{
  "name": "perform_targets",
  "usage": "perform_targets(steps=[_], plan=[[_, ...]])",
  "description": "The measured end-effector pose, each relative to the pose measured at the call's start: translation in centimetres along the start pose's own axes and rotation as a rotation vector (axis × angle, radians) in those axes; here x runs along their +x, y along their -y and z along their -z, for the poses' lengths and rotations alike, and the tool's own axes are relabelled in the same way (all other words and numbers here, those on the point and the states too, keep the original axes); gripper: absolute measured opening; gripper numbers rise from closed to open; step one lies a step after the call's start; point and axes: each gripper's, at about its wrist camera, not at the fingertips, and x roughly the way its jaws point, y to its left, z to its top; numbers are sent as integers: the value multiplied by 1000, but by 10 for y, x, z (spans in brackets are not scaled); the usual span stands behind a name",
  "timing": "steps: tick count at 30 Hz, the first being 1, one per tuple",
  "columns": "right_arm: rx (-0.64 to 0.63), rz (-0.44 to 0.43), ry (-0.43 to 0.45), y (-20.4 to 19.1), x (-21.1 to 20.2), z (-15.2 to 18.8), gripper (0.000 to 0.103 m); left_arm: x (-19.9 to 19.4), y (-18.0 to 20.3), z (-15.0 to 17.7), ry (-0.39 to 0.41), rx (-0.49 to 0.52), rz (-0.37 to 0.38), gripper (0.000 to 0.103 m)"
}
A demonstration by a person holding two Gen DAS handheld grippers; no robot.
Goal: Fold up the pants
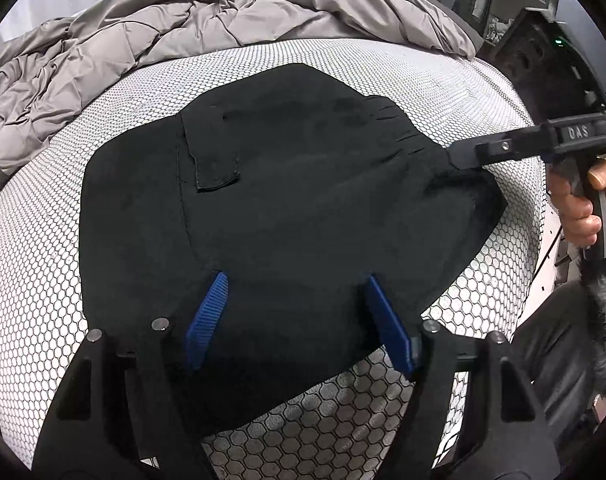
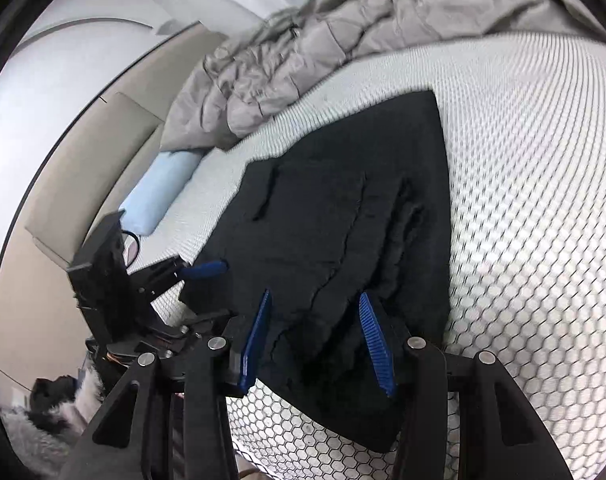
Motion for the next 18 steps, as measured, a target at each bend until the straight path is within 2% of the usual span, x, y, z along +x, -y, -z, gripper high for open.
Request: perform_targets(steps=[5,7,9,12,14,16,17,18], plan=[[101,-122,3,12,9,-8,43,2,0,-1,-2,6,-3,71],[93,-84,0,9,16,-11,11,2,-1,-1,0,2,3,71],[66,-36,12,1,17,-11,9,-1,-4,-2,-1,-14,23,71],[14,-52,53,-16,-4,-5,9,-9,-10,-1,14,-49,76,71],[-6,-6,60,-18,-16,3,8,-9,-12,0,7,-49,79,71],[11,113,9,-6,-4,7,9,-5,-10,2,-3,-33,71,71],[31,142,-26,1,5,8,9,-6,-8,2,-6,-23,64,71],[48,131,-31,5,8,9,9,-8,-9,2,-6,-21,66,71]])
